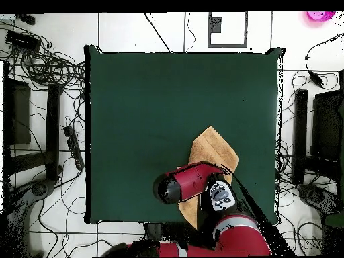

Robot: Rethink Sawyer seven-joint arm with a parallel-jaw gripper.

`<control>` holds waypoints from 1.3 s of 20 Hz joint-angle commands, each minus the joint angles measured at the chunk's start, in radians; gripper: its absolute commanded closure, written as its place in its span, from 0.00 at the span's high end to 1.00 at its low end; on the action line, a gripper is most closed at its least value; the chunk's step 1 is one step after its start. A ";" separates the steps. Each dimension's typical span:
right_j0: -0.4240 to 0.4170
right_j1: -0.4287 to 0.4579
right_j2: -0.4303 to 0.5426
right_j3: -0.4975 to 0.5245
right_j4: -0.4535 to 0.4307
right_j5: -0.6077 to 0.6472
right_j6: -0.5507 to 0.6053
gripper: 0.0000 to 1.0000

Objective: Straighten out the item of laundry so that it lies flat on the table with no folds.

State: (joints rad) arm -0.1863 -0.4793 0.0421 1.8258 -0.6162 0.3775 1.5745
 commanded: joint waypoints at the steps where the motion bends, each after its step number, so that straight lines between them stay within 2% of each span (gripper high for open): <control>1: 0.044 0.078 0.025 -0.016 0.039 -0.048 0.178 0.00; 10: 0.067 0.158 -0.025 -0.083 0.015 -0.106 0.186 0.00; 13: 0.059 0.185 -0.024 -0.106 0.013 -0.132 0.178 0.00; 16: 0.016 0.226 0.011 -0.131 0.011 -0.182 0.153 0.00; 19: -0.066 0.237 0.093 -0.107 0.008 -0.225 0.101 0.00; 23: -0.240 0.256 0.261 -0.046 0.007 -0.274 0.027 0.00; 26: -0.349 0.312 0.363 -0.035 -0.012 -0.332 0.011 0.00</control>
State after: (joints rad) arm -0.3965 -0.4827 0.1733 1.8847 -0.5843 0.3454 1.5745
